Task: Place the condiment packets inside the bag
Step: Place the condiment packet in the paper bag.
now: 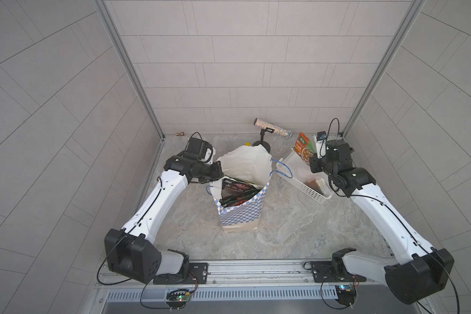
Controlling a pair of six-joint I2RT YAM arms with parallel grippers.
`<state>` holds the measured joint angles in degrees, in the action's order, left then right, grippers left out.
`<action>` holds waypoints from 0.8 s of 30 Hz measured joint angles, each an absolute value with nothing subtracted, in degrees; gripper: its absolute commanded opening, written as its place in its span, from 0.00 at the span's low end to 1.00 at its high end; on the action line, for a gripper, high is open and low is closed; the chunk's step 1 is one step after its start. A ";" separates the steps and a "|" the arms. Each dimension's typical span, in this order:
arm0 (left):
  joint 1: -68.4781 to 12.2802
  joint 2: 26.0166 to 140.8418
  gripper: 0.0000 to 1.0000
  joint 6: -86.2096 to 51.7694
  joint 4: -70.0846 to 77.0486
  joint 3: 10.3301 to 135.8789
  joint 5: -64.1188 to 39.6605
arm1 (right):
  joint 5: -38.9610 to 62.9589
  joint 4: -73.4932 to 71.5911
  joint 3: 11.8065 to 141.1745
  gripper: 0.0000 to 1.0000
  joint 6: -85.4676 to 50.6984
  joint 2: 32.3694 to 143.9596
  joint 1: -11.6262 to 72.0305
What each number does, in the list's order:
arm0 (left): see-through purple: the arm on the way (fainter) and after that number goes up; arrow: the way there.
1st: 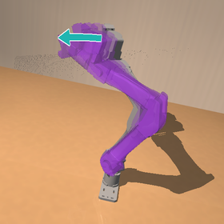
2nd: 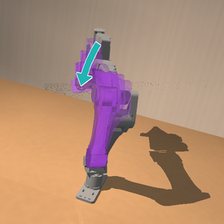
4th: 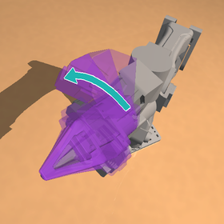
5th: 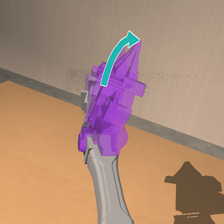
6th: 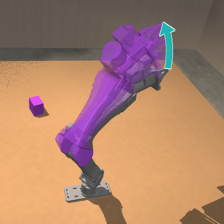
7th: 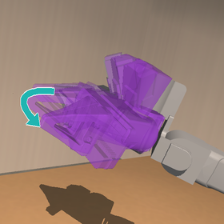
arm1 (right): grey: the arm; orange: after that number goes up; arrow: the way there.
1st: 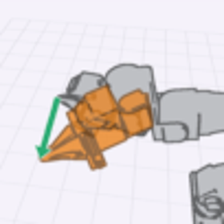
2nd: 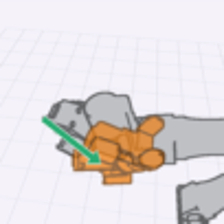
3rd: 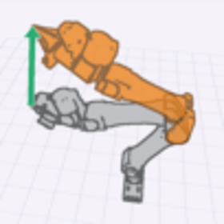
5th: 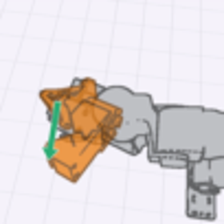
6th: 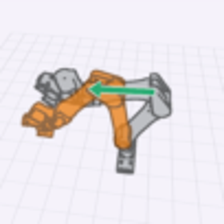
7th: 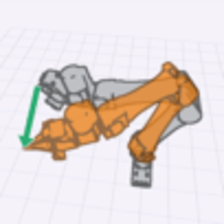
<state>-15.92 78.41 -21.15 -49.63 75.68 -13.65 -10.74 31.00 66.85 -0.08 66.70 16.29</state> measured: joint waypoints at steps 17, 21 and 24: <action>-15.92 78.41 0.00 -21.15 -49.63 75.68 -13.63 | 1.56 22.72 85.23 0.00 13.85 61.76 34.50; -15.92 78.41 0.00 -21.15 -49.63 75.68 -13.63 | 5.98 20.93 88.38 0.00 13.28 66.89 36.03; -15.92 78.41 0.00 -21.17 -49.63 75.68 -13.63 | 7.31 20.10 89.62 0.00 11.33 72.10 36.18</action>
